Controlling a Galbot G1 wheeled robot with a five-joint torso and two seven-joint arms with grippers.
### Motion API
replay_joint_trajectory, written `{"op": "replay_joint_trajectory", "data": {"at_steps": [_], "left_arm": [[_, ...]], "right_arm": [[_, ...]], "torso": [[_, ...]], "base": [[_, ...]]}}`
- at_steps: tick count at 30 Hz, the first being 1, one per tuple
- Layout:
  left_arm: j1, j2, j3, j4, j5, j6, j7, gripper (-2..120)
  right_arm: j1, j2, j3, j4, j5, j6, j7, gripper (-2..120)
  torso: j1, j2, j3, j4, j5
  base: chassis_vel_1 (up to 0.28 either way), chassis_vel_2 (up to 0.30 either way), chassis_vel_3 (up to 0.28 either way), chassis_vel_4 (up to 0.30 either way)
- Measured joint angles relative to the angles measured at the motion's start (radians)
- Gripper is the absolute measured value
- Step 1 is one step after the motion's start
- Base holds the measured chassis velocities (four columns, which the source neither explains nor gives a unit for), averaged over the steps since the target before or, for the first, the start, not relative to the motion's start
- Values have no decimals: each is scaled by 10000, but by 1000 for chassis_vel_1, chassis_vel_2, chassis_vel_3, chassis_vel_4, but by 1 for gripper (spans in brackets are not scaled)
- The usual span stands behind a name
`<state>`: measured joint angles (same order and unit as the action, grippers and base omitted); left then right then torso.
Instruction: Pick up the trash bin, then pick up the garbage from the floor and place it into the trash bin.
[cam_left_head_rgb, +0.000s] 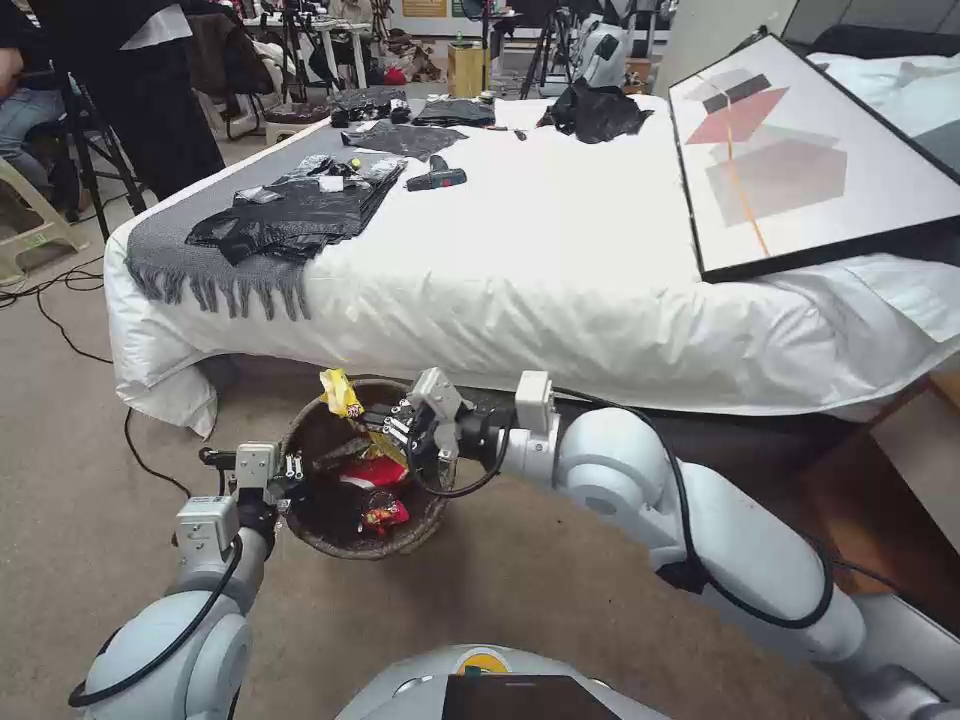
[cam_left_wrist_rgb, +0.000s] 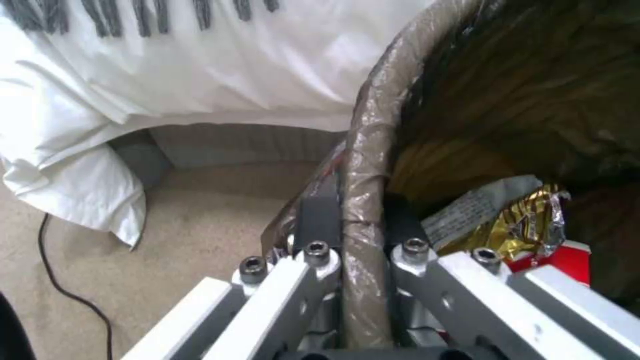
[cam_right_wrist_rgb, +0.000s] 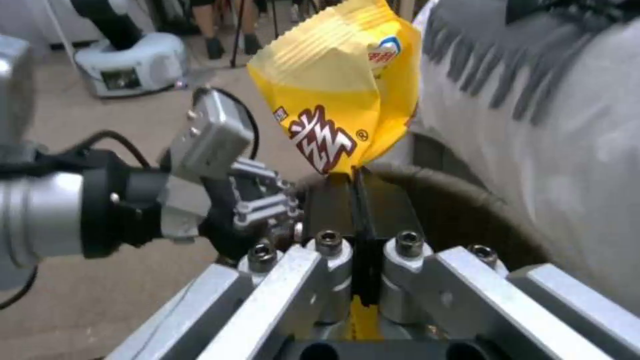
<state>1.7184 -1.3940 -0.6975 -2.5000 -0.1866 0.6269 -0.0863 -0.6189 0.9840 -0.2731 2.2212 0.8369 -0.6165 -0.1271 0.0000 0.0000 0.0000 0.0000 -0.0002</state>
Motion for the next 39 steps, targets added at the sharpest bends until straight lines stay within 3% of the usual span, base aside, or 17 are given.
{"op": "replay_joint_trajectory", "data": {"at_steps": [10, 18, 29, 33, 39], "left_arm": [[-17, 8, -26, 0, -28, 0, 0, 3], [-64, -46, 4, 0, -31, -3, 9, 3], [-93, -53, 11, 0, -27, -5, 11, 3], [-126, -56, 23, 0, -26, -5, 10, 3], [-148, -71, 50, 1, -16, -5, 9, 3]], "right_arm": [[-133, 150, -403, -365, -86, -274, 652, 5], [-209, 455, -763, -424, -130, -563, 1828, 37], [-194, 502, -764, -391, -104, -570, 1856, 72], [-178, 487, -667, -355, -66, -563, 1854, 92], [-184, 455, -612, -383, -59, -561, 1863, 100]], "torso": [[0, 0, 0, -1, 1], [0, 0, 0, 0, 1], [0, 0, 0, 0, 1], [0, 0, 0, 0, 1], [0, 0, 0, 0, 2]], "base": [[0, 0, 0, 0], [0, 0, 0, 0], [0, 0, 0, 0], [0, 0, 0, 0], [0, 0, 0, 0]]}}
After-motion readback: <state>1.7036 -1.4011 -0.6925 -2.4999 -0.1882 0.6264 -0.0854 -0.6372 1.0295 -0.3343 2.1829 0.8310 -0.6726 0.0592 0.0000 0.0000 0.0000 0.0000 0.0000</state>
